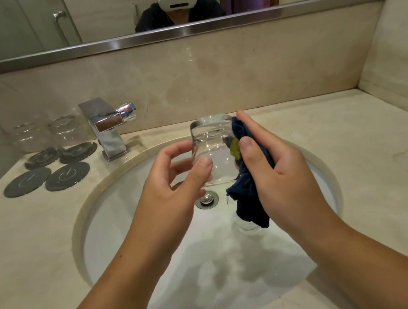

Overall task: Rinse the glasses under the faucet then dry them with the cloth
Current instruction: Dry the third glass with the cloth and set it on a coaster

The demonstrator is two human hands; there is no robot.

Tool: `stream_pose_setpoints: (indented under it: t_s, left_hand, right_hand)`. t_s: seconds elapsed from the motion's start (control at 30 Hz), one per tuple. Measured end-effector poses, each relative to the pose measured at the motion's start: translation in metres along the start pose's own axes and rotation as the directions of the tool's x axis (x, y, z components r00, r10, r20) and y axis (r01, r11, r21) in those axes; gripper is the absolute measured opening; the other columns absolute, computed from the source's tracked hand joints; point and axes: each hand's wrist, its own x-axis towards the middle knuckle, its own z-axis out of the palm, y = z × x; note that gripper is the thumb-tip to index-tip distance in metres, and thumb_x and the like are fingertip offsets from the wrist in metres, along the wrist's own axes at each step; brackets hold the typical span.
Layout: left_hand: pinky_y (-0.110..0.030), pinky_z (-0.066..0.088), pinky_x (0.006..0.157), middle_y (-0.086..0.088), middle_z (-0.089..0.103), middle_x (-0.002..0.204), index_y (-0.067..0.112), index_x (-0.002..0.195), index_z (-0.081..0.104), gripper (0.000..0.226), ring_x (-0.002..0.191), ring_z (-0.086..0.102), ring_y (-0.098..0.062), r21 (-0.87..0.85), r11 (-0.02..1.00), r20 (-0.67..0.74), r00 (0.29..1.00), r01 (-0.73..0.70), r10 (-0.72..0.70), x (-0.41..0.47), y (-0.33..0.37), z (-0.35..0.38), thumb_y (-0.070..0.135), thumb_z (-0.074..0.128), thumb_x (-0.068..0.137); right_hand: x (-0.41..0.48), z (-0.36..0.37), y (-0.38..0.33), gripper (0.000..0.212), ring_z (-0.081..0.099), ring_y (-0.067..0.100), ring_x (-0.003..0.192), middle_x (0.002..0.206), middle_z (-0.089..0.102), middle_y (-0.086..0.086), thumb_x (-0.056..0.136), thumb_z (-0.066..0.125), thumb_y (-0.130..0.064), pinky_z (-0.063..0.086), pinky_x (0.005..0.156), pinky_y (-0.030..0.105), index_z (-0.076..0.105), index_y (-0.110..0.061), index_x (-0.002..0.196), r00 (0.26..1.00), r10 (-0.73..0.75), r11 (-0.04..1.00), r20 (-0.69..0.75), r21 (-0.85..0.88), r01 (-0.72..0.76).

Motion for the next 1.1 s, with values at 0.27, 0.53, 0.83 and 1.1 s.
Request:
stream_pose_setpoints:
  t_s: [0.27,0.53,0.83,1.1]
  left_hand:
    - [-0.037,0.063,0.093,-0.002,0.080,0.116,0.033,0.127,0.068,0.052,0.108,0.079,-0.023,-0.127,0.989,0.080,0.995,0.071,-0.061,-0.001,0.005,-0.002,0.049,0.079,0.079]
    - [-0.050,0.060,0.101,0.008,0.078,0.118,0.050,0.117,0.070,0.045,0.105,0.078,-0.013,0.068,0.998,-0.038,0.999,-0.016,0.019,0.003,0.001,-0.005,0.072,0.081,0.079]
    - [-0.033,0.060,0.088,0.001,0.081,0.114,0.037,0.120,0.073,0.057,0.105,0.079,-0.018,-0.033,0.998,0.054,0.998,0.045,-0.044,0.000,0.002,-0.006,0.059,0.091,0.071]
    - [-0.035,0.056,0.089,0.012,0.080,0.113,0.040,0.115,0.069,0.046,0.104,0.077,-0.007,0.058,0.998,0.037,0.999,-0.010,0.007,0.002,0.005,-0.005,0.065,0.074,0.076]
  right_hand:
    - [0.006,0.000,0.001,0.036,0.075,0.010,0.106,0.120,0.078,-0.013,0.113,0.048,-0.030,0.058,0.102,0.041,0.062,-0.035,0.146,0.992,0.123,0.981,0.011,0.149,-0.123]
    - [0.007,0.000,0.002,0.038,0.067,0.007,0.125,0.131,0.073,-0.019,0.107,0.057,-0.040,0.053,0.109,0.050,0.062,-0.041,0.144,0.994,0.099,0.985,-0.050,0.147,-0.090]
    - [0.004,-0.001,-0.001,0.039,0.072,0.000,0.111,0.122,0.075,-0.024,0.113,0.049,-0.030,0.057,0.104,0.039,0.058,-0.035,0.150,0.998,0.063,0.994,0.006,0.093,-0.064]
    - [0.008,-0.001,0.002,0.037,0.072,0.013,0.115,0.123,0.077,-0.012,0.109,0.055,-0.039,0.054,0.106,0.055,0.062,-0.039,0.145,0.993,0.105,0.986,-0.061,0.134,-0.096]
